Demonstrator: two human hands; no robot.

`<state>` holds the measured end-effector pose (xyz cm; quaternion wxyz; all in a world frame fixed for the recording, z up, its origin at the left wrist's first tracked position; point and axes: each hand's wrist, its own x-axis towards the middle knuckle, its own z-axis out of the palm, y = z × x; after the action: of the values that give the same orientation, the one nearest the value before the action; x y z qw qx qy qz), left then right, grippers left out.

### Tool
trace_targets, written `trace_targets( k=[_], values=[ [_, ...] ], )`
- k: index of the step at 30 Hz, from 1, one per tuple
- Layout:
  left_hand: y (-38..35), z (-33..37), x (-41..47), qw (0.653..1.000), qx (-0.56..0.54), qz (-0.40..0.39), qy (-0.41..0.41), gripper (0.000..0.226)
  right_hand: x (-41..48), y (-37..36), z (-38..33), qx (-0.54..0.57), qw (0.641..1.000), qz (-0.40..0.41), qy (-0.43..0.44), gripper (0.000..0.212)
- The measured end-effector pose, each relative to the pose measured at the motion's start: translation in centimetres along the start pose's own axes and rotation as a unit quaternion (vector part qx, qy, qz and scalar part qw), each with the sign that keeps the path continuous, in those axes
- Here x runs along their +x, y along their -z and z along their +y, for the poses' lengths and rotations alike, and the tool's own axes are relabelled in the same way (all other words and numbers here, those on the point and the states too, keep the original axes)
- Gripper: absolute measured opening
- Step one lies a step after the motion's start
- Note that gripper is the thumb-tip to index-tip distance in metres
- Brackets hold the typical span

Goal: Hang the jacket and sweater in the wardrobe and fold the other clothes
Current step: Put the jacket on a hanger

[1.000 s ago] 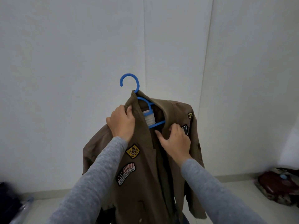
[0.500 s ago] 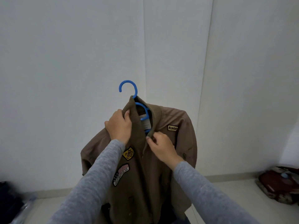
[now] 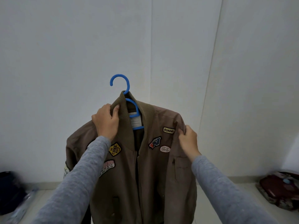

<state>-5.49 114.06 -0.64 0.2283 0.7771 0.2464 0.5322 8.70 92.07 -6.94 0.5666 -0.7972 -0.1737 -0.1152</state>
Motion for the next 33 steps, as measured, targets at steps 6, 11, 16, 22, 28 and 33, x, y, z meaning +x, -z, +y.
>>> trace_targets(
  k=[6,11,16,22,28,33],
  values=[
    [1.6,-1.6,0.4,0.999,-0.037,-0.036,0.000,0.034,0.9,1.9,-1.9,0.128,0.991,-0.013,-0.045,0.022],
    [1.9,-1.4,0.6,0.996,-0.067,-0.050,0.008,0.035,2.7,2.6,-3.9,0.095,0.988,-0.034,-0.115,0.012],
    [1.3,-0.6,0.0,0.998,-0.011,-0.062,-0.007,0.036,1.8,1.3,-6.6,0.083,0.994,-0.019,0.063,0.030],
    [0.3,-0.1,-0.7,0.994,-0.014,-0.097,-0.042,0.036,0.3,-0.5,-10.5,-0.084,0.925,-0.309,0.204,0.021],
    [0.3,-1.6,-0.8,0.989,-0.053,-0.130,-0.044,0.030,-0.1,-1.9,-10.7,-0.104,0.927,-0.326,0.154,0.024],
    [-0.9,-4.4,-2.1,0.983,-0.051,-0.177,-0.024,0.028,-1.7,-3.8,-8.5,-0.078,0.941,-0.317,0.095,0.021]
  ],
)
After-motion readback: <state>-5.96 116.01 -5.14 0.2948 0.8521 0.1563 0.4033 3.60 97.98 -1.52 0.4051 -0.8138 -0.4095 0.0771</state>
